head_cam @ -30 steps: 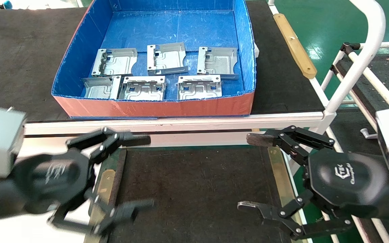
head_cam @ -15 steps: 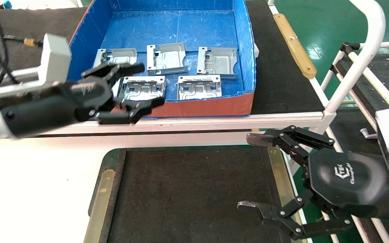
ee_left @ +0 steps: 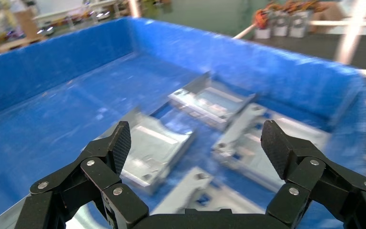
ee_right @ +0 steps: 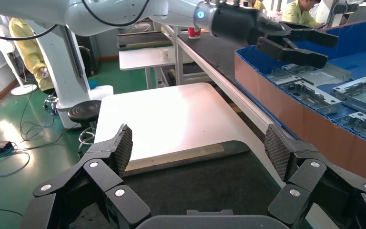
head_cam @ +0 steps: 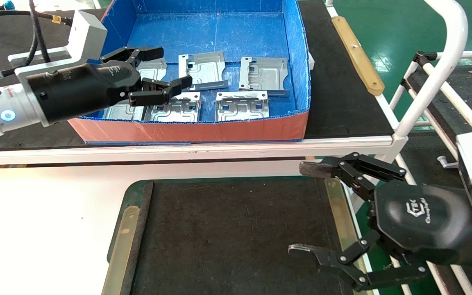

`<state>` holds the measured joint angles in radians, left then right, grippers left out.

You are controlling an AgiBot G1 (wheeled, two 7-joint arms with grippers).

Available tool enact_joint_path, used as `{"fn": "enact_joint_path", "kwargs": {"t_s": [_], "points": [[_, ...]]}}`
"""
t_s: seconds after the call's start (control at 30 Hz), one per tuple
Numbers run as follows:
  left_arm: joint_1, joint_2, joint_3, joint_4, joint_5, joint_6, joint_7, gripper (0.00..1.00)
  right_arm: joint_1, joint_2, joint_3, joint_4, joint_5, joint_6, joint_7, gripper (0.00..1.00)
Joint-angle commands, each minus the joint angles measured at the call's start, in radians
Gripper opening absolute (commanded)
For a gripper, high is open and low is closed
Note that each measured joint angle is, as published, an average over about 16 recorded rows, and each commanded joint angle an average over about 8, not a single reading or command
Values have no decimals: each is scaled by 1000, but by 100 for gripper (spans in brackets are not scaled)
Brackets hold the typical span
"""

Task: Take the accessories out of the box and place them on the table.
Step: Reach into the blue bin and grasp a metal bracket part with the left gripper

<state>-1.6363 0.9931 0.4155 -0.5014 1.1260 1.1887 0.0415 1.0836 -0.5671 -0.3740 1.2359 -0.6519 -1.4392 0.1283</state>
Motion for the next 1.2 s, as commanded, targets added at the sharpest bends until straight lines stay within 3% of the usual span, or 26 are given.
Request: {"fn": "enact_joint_path", "kwargs": {"t_s": [0.03,0.43,1.2], "points": [[-28,18,5,54,15,-17,13,100,0,0,0,0,0,0,0,100],[-114,123,28,249,70,-171,48,100,0,0,0,0,0,0,0,100],[-191,263,62,407,130,-372,49,100,0,0,0,0,0,0,0,100]]}}
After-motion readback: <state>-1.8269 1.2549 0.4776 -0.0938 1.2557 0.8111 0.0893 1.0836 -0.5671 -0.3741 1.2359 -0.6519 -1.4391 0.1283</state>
